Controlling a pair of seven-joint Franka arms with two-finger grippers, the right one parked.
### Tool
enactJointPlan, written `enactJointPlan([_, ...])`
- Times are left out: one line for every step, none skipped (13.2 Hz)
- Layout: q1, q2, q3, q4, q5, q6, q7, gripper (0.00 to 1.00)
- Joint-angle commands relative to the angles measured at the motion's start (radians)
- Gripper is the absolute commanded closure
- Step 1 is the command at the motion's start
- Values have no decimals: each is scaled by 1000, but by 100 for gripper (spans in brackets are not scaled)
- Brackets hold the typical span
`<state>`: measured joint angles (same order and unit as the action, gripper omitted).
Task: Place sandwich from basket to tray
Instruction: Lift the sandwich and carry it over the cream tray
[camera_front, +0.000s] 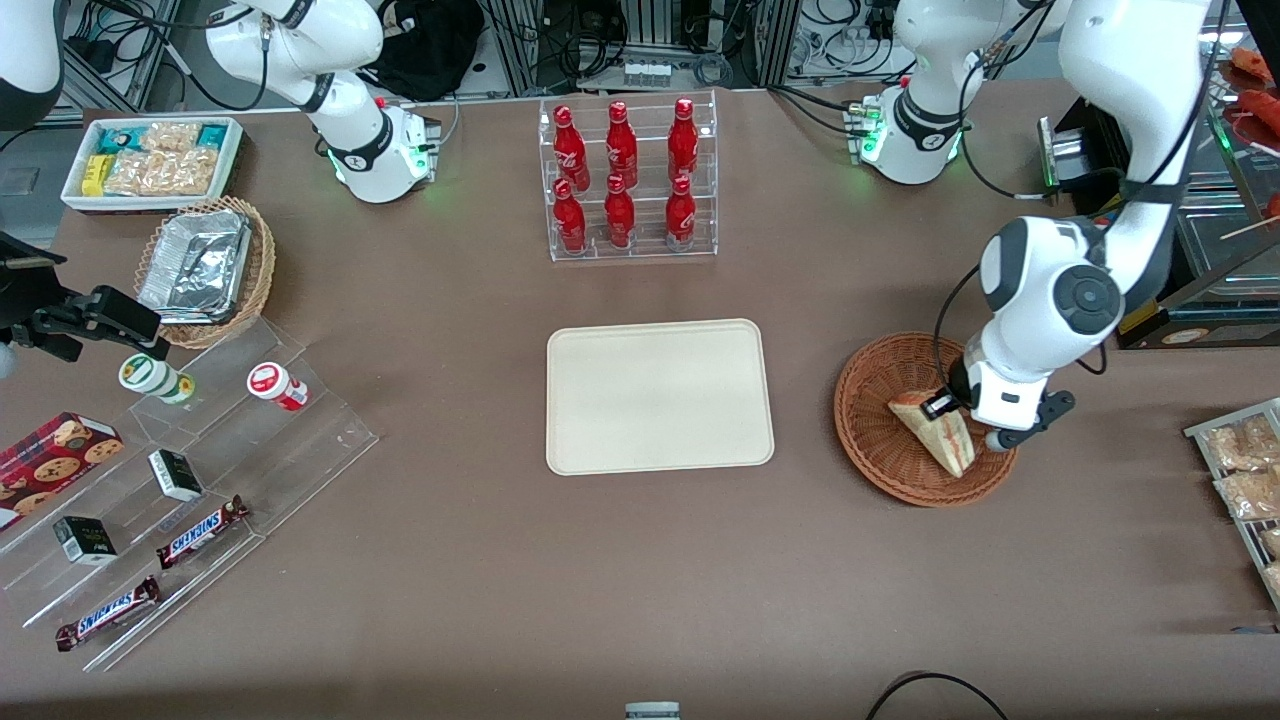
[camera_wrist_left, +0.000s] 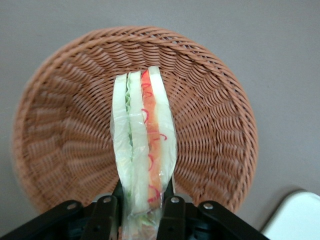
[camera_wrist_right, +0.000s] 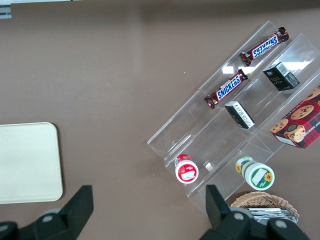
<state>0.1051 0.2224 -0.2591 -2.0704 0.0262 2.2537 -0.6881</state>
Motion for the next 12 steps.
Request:
enactJointPlan([-66,-14,-11,197,12,-265,-10,91])
enactJointPlan([-108,-6,-12,252,9,-323,-20,91])
enactJointPlan([-160,5,-12,298,5,-347,-28,91])
enactJointPlan([-212,14,-12,318,0,-350,-40,91])
enactJointPlan([-260,17,-12,326,0,-347,-72,91])
enactJointPlan([-310,32,-12,343,1,-347,-94,91])
enactJointPlan([-359,66,-12,372,0,-347,-100,91])
enactJointPlan([-414,96,-12,398,-2,-345,-102,91])
enactJointPlan([-464,133,-12,423,1,-341,-116,91])
enactJointPlan([-511,184,-11,450,9,-341,-138,90])
enactJointPlan([-556,234,-9,488,14,-338,-148,90])
enactJointPlan([-585,280,-8,525,15,-327,-154,90])
